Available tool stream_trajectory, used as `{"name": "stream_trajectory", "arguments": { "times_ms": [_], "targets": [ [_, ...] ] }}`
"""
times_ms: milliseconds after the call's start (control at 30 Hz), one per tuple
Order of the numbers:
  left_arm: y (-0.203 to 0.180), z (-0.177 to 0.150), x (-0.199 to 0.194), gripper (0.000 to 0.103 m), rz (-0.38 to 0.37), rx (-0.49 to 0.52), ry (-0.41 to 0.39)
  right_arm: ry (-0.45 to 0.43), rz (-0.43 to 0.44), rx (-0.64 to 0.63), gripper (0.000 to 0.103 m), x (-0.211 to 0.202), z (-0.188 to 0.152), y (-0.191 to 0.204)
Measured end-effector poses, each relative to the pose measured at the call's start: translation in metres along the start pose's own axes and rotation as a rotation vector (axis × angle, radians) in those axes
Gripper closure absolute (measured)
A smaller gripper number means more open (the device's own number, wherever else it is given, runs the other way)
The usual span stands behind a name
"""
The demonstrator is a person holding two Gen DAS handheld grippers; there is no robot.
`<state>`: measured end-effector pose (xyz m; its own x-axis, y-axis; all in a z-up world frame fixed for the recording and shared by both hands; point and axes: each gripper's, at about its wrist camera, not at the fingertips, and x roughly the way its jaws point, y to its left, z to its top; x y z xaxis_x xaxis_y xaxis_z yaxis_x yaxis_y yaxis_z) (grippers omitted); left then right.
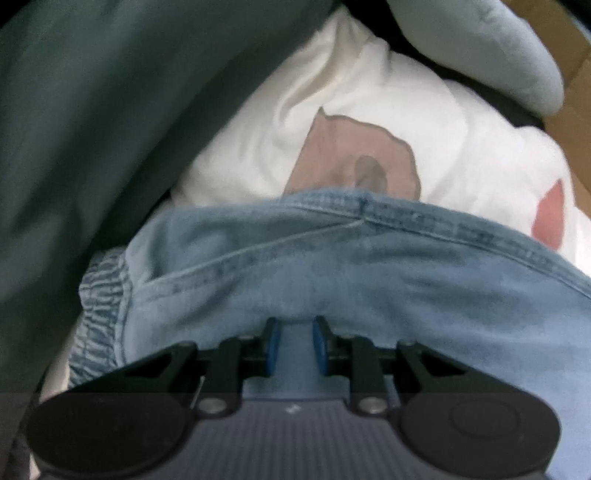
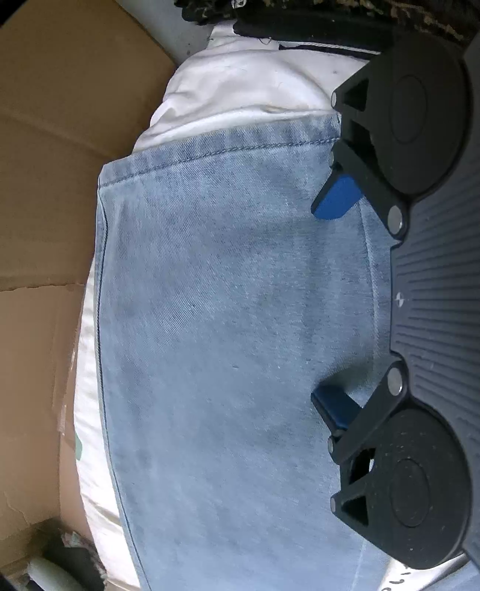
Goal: Fold clothes
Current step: 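Open both grippers and lift them away from the folded jeans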
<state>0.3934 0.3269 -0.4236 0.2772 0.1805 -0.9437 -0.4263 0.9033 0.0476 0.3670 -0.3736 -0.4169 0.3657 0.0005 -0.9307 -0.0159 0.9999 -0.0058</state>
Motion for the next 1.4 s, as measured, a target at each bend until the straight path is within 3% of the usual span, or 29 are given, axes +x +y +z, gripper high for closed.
{"name": "stream_trajectory", "arguments": {
  "times_ms": [333, 400, 433, 467, 500, 533, 567, 600, 633, 767, 900, 1033, 1167, 1400],
  "targets": [
    [0.002, -0.004, -0.004, 0.080, -0.023, 0.056, 0.006, -0.082, 0.015, -0.005, 0.001, -0.001, -0.008, -0.003],
    [0.002, -0.006, -0.010, 0.072, -0.031, 0.057, -0.002, -0.083, 0.016, -0.019, 0.004, -0.005, -0.008, -0.002],
    [0.002, -0.007, -0.014, 0.067, -0.035, 0.058, -0.006, -0.091, 0.027, -0.033, 0.011, -0.011, -0.006, -0.002],
    [0.002, -0.009, -0.021, 0.061, -0.044, 0.071, -0.019, -0.099, 0.039, -0.047, 0.023, -0.017, -0.005, -0.001],
    [0.000, -0.009, -0.031, 0.061, -0.059, 0.104, -0.035, -0.106, 0.050, -0.062, 0.042, -0.023, -0.004, -0.001],
    [-0.002, -0.009, -0.041, 0.060, -0.075, 0.141, -0.051, -0.114, 0.061, -0.076, 0.052, -0.028, -0.002, -0.001],
    [-0.004, -0.009, -0.051, 0.052, -0.091, 0.179, -0.067, -0.122, 0.073, -0.090, 0.063, -0.034, -0.001, 0.000],
    [-0.003, -0.010, -0.061, 0.041, -0.112, 0.193, -0.083, -0.129, 0.084, -0.105, 0.063, -0.040, 0.000, 0.000],
    [-0.001, -0.012, -0.071, 0.038, -0.134, 0.201, -0.100, -0.137, 0.095, -0.119, 0.063, -0.046, 0.001, 0.000],
    [0.001, -0.023, -0.086, 0.037, -0.154, 0.206, -0.160, -0.167, 0.140, -0.176, 0.063, -0.069, 0.006, 0.002],
    [0.008, -0.041, -0.099, 0.038, -0.131, 0.212, -0.184, -0.137, 0.166, -0.196, 0.063, -0.068, -0.002, 0.007],
    [0.026, -0.070, -0.105, 0.038, -0.139, 0.170, -0.150, -0.128, 0.213, -0.149, 0.063, -0.071, -0.013, 0.010],
    [0.044, -0.104, -0.117, 0.038, -0.143, 0.144, -0.121, -0.116, 0.250, -0.183, 0.063, -0.085, -0.031, 0.013],
    [0.062, -0.158, -0.159, 0.038, -0.181, 0.046, -0.057, -0.047, 0.316, -0.178, 0.059, -0.143, -0.067, -0.015]
  ]
}}
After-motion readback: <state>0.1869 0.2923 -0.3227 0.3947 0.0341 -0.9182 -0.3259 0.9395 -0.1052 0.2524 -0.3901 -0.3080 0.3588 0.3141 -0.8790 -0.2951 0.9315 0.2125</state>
